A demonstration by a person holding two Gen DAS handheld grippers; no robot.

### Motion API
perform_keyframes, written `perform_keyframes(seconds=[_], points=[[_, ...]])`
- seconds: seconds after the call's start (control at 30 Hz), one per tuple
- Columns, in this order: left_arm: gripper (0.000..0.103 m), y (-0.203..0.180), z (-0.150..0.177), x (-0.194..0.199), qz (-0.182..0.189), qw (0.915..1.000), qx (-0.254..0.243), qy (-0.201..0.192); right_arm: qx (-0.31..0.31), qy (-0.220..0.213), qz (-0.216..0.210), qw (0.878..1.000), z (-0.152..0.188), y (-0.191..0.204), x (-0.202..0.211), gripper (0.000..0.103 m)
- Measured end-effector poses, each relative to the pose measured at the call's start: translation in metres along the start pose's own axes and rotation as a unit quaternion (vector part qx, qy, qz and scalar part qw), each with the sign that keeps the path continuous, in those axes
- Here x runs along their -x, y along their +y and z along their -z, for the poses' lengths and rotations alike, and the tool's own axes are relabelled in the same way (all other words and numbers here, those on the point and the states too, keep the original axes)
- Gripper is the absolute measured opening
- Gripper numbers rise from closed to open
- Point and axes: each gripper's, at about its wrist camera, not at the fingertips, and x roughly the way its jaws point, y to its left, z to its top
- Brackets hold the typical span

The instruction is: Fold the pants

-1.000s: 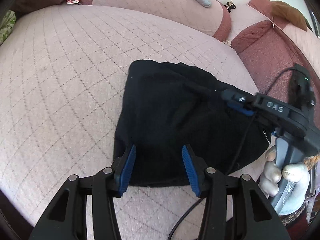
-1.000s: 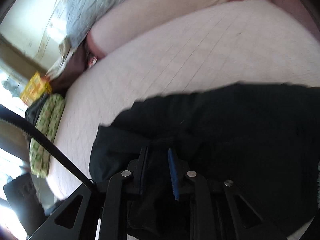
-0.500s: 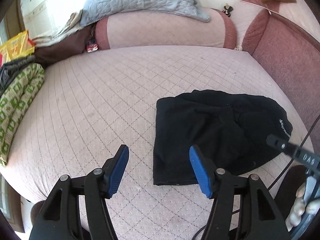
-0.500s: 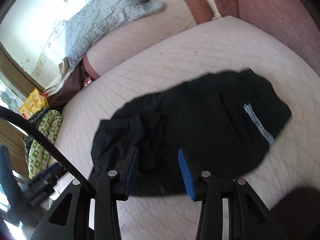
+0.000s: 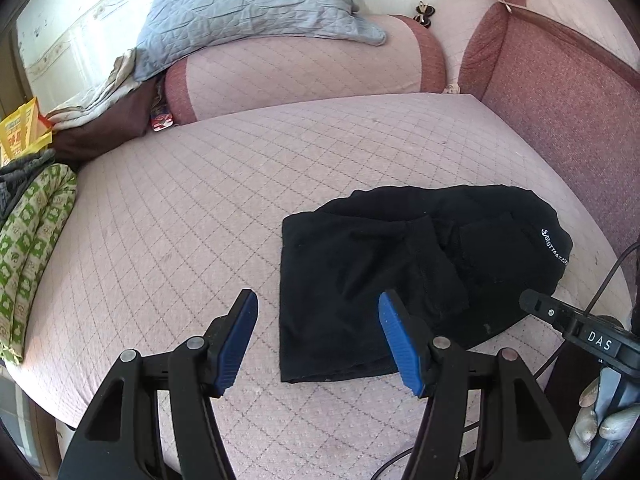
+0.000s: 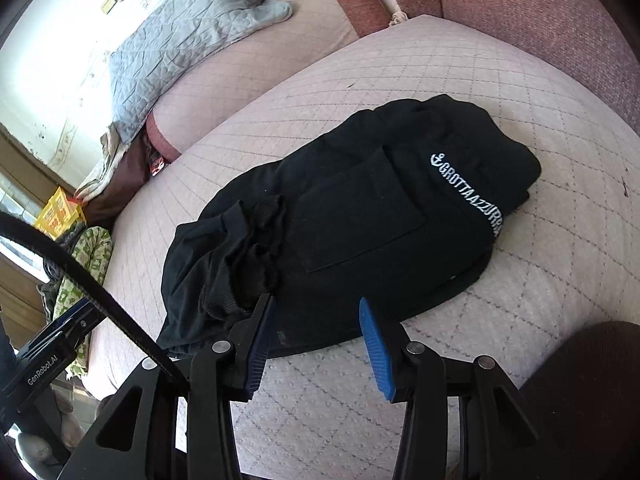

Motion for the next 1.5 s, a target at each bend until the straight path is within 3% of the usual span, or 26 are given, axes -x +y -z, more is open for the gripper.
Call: perform_keyframes(seconds=[0.33,0.5,0.57,0.73,0.8,0.87,1.03,1.1,1.13,1.17,1.2,1.23,1.27,1.37,1.5], points=[[0.062,-0.033,-0.017,-0.022,0.009,0.9988,-0.045,0.018,-0.04,-0.01,0.009,0.999,-0.001,-0.028,0.003,0.05],[0.064,-0.057,-0.058,-0.046,0.07,0.9947,-0.063,0.041,-0.067,-0.041,0.048,0.996,0.001,-0.046,0.016,0.056],[0.066,-0.075,-0.079,-0.06,0.106,0.9899,-0.077,0.055,-0.082,-0.057,0.066,0.993,0.003,-0.053,0.022,0.065],[0.067,-0.141,-0.128,-0.107,0.187,0.9697,-0.128,0.092,-0.13,-0.067,0.087,0.985,0.001,-0.074,0.021,0.071],[0.067,-0.177,-0.14,-0.125,0.219,0.9564,-0.159,0.109,-0.144,-0.054,0.076,0.985,-0.004,-0.081,0.011,0.072],[0.067,-0.212,-0.146,-0.146,0.236,0.9434,-0.194,0.128,-0.142,-0.069,0.072,0.985,-0.012,-0.083,0.008,0.075],[0.067,-0.276,-0.138,-0.192,0.24,0.9132,-0.267,0.192,-0.134,-0.088,0.05,0.986,-0.029,-0.086,-0.004,0.075],[0.067,-0.289,-0.129,-0.199,0.227,0.9067,-0.291,0.204,-0.131,-0.099,0.044,0.985,-0.03,-0.088,-0.007,0.075],[0.061,-0.295,-0.125,-0.196,0.219,0.9052,-0.31,0.191,-0.126,-0.102,0.043,0.986,-0.03,-0.087,-0.008,0.075],[0.038,-0.297,-0.124,-0.191,0.222,0.903,-0.319,0.183,-0.12,-0.102,0.046,0.986,-0.031,-0.087,-0.008,0.066],[0.026,-0.297,-0.125,-0.184,0.23,0.901,-0.32,0.18,-0.116,-0.101,0.05,0.987,-0.031,-0.086,-0.008,0.056],[0.017,-0.294,-0.127,-0.179,0.243,0.9001,-0.311,0.185,-0.116,-0.097,0.042,0.988,-0.033,-0.086,-0.008,0.028],[0.015,-0.29,-0.131,-0.171,0.255,0.9017,-0.299,0.18,-0.123,-0.085,0.02,0.989,-0.035,-0.088,-0.009,0.024],[0.014,-0.262,-0.144,-0.145,0.276,0.9101,-0.266,0.157,-0.101,-0.092,0.012,0.991,-0.04,-0.073,0.004,0.021],[0.014,-0.192,-0.16,-0.098,0.309,0.9249,-0.192,0.11,-0.038,-0.108,-0.008,0.993,-0.048,-0.026,0.029,0.02]])
